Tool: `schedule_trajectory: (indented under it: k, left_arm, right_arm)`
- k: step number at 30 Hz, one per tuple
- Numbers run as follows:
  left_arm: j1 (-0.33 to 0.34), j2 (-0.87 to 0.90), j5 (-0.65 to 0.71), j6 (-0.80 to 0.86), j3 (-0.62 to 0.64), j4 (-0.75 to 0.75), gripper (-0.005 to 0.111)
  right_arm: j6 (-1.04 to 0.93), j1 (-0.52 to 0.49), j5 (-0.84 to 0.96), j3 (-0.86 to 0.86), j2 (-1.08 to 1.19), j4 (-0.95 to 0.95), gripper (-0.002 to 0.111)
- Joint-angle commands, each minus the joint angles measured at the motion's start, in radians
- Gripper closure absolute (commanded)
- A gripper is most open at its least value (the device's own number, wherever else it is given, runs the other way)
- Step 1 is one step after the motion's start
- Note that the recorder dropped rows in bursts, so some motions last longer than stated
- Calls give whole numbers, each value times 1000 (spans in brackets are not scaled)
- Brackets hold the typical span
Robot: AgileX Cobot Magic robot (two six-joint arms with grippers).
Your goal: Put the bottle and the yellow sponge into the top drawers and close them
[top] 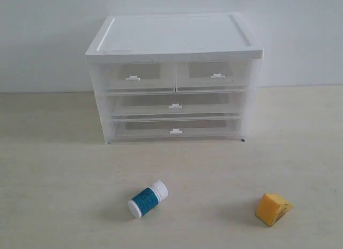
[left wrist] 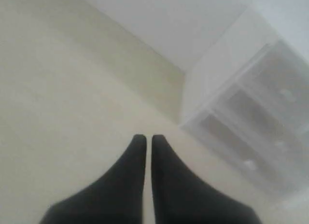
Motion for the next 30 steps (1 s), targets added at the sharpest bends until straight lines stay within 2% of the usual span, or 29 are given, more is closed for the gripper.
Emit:
schedule_trajectory:
  k: [1,12,15,19,21,23,25,27,28,30]
  left_arm:
    - [-7,-1,3,-110,4,-298,103]
    - [-7,-1,-30,-95,4,-294,103]
    - [-7,-1,-95,-95,4,-298,103]
    - [-8,-1,-97,-75,4,-410,103]
    - [-8,-1,-127,41,4,-555,103]
    - [-8,-1,-180,256,-12,-704,103]
    - [-8,-1,-258,507,-69,-860,103]
    - [-8,5,-308,652,-160,-975,103]
    - [-8,20,-305,685,-205,-991,103]
    - [-8,104,-200,730,-338,-989,103]
  right_arm:
    - [-3,-4,-6,0,-5,-6,108]
    - [-3,-4,-6,0,-5,-6,108]
    - [-3,-4,-6,0,-5,-6,108]
    - [-3,-4,-6,0,-5,-6,108]
    - [-3,-4,-6,0,-5,-6,108]
    - [-3,-4,-6,0,-5,-6,108]
    - [-3,-4,-6,0,-5,-6,108]
    - [-3,-4,-6,0,-5,-6,108]
    - [-3,-4,-6,0,-5,-6,108]
    - [-3,-4,-6,0,-5,-6,108]
